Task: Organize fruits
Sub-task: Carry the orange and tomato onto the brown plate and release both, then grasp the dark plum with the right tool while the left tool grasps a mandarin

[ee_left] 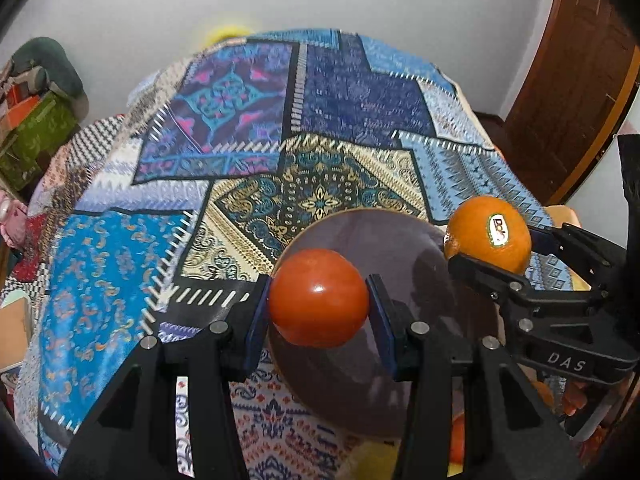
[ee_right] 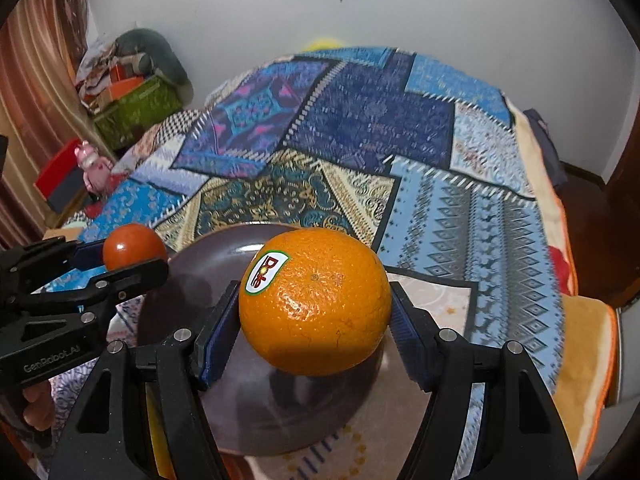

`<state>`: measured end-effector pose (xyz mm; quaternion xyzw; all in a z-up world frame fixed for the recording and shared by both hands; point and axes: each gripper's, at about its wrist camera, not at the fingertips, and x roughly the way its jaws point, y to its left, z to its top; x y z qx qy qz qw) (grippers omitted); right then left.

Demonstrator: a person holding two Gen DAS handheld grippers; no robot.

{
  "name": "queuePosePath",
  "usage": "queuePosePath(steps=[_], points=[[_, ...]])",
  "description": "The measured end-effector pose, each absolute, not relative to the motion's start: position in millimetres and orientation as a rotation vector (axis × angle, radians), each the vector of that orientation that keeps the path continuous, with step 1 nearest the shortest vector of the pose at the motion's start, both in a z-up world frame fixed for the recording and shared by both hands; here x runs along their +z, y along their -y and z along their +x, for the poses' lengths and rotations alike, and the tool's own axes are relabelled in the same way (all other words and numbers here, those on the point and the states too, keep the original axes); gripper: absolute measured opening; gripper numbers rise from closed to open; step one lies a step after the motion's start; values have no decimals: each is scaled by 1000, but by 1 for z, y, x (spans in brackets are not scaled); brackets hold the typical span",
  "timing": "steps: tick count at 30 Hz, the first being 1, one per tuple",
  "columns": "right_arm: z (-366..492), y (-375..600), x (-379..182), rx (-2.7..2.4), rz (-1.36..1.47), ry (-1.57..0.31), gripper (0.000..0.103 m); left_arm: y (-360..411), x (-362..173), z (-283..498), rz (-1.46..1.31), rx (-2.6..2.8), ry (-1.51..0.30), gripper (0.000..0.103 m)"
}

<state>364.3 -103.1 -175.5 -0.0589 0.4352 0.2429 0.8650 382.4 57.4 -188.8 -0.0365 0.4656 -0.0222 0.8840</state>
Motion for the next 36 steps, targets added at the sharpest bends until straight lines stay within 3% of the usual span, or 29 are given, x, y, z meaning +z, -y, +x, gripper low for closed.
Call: queuePosePath(steps=[18, 26, 29, 36], points=[[381, 74, -204, 570, -302, -1016, 67, -59, -214, 410, -80, -88, -1050, 48], [376, 82, -203, 531, -297, -1018, 69, -54, -185, 389, -40, -91, -984, 54], [367, 88, -185, 529, -290, -956, 74, -53, -171, 377, -31, -91, -956, 57], [341, 101, -140, 514, -259, -856, 75, -54, -131, 335, -29, -88, -875, 60]])
